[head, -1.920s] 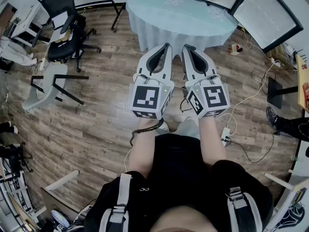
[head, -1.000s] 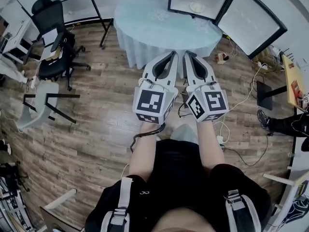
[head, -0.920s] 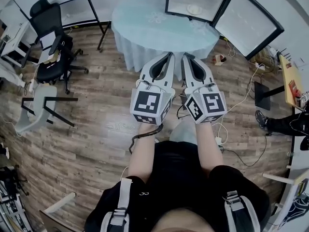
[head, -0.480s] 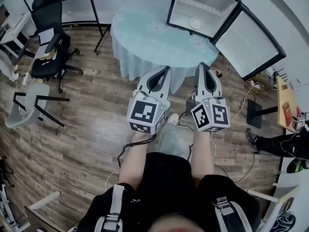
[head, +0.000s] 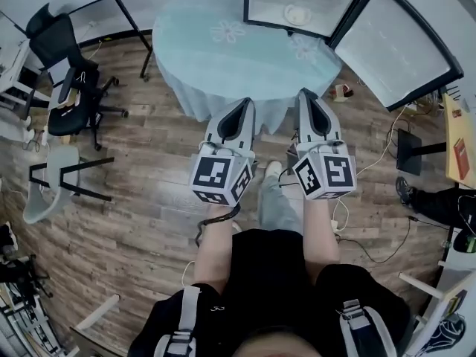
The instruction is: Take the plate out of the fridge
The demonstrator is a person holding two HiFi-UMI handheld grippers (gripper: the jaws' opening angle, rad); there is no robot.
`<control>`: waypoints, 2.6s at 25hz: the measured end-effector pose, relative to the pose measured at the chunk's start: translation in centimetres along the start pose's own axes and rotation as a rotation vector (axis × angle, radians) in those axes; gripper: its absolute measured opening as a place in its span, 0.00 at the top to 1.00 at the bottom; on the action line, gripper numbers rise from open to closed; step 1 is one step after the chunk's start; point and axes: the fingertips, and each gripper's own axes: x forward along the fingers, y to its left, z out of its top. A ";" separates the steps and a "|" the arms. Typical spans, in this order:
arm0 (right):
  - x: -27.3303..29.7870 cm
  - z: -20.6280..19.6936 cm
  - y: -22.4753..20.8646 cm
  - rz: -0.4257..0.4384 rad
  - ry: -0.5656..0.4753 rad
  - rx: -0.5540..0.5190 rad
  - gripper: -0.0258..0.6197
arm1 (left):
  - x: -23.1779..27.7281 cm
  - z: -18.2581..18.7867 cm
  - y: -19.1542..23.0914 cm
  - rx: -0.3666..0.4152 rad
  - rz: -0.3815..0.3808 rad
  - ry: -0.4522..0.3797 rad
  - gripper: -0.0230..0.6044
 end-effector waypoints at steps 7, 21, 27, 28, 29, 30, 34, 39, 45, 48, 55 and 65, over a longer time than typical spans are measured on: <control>2.1 -1.3 -9.9 -0.091 0.010 0.030 0.96 | 10.4 -2.6 -1.9 -0.019 -0.050 0.047 0.97; 12.5 4.9 -22.3 0.002 -0.036 -0.008 0.96 | 26.8 2.1 -7.9 0.093 -0.105 0.021 0.97; 16.2 2.9 -18.4 0.156 0.025 0.001 0.96 | 26.3 1.5 -3.4 0.043 0.012 0.039 0.97; 16.5 2.7 -17.7 0.179 0.032 -0.006 0.96 | 26.1 1.5 -2.7 0.033 0.031 0.041 0.97; 16.7 2.5 -17.2 0.194 0.038 -0.010 0.96 | 26.0 1.6 -2.0 0.026 0.049 0.042 0.97; 16.9 2.5 -17.1 0.200 0.041 -0.009 0.96 | 26.0 1.6 -1.4 0.022 0.067 0.046 0.97; 18.1 2.1 -18.6 0.171 0.054 0.014 0.96 | 27.3 0.9 -0.6 0.023 0.085 0.084 0.97; 19.5 0.8 -20.1 0.141 0.089 0.015 0.96 | 30.3 -0.6 -1.0 0.001 0.019 0.116 0.97; 21.3 -0.8 -24.0 0.051 0.137 0.036 0.96 | 34.4 -2.9 -0.4 -0.057 -0.027 0.168 0.97; 22.4 -3.0 -25.3 0.019 0.179 0.061 0.96 | 36.0 -5.0 0.6 -0.073 -0.030 0.215 0.97; 24.6 -6.4 -26.6 -0.025 0.226 0.137 0.96 | 39.0 -7.4 3.4 -0.134 -0.007 0.258 0.97; 27.6 -12.1 -28.7 -0.074 0.323 0.190 0.96 | 42.4 -12.4 6.7 -0.235 0.021 0.333 0.97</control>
